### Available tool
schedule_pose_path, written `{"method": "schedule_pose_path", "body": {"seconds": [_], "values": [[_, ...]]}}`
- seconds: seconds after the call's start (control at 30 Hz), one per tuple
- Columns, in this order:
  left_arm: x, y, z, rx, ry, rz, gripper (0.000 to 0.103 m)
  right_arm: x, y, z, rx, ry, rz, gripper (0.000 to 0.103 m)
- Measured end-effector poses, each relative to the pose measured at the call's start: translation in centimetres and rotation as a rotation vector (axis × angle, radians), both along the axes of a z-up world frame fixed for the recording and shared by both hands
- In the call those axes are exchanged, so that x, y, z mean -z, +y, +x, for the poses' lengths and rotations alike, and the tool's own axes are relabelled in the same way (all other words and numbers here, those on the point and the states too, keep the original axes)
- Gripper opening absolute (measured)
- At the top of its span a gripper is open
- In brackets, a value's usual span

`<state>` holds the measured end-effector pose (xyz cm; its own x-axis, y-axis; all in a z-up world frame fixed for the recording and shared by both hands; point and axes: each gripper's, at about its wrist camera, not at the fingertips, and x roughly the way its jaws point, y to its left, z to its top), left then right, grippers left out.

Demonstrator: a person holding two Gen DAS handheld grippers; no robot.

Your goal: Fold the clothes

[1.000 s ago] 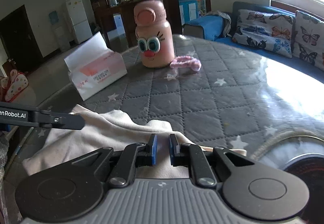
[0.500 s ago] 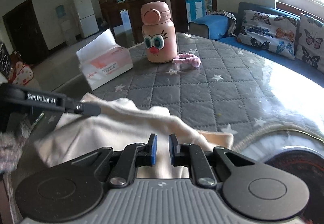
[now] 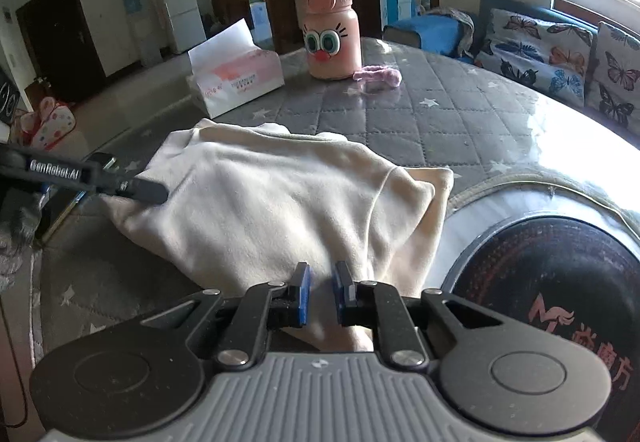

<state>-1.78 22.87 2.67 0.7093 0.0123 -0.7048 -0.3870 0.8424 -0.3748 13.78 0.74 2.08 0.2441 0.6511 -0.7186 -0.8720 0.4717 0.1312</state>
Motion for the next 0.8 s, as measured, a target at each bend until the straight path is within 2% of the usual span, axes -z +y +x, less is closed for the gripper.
{"method": "schedule_pose_path", "body": {"seconds": [0.23, 0.4, 0.43, 0.5, 0.63, 0.8], "values": [[0.4, 0.0, -1.6, -0.022, -0.008, -0.002, 0.02, -1.2, 0.3, -1.3, -0.024, -0.022, 0.037, 0.013], [0.6, 0.0, -2.3, -0.033, -0.004, 0.002, 0.021, 0.1, 0.8, -1.7, -0.027, -0.023, -0.005, 0.014], [0.6, -0.1, -2.5, -0.034, -0.004, 0.003, 0.022, -0.1, 0.5, -1.8, -0.024, -0.021, 0.005, 0.015], [0.4, -0.2, -2.6, -0.036, -0.01, 0.004, 0.023, -0.5, 0.3, -2.1, -0.026, -0.03, 0.021, 0.026], [-0.1, -0.4, -3.1, -0.051, -0.032, 0.028, 0.029, -0.2, 0.4, -2.3, -0.03, -0.03, 0.017, 0.027], [0.6, 0.8, -3.8, -0.094, -0.027, -0.008, 0.028, 0.3, 0.1, -2.1, -0.009, -0.018, 0.024, 0.028]]}}
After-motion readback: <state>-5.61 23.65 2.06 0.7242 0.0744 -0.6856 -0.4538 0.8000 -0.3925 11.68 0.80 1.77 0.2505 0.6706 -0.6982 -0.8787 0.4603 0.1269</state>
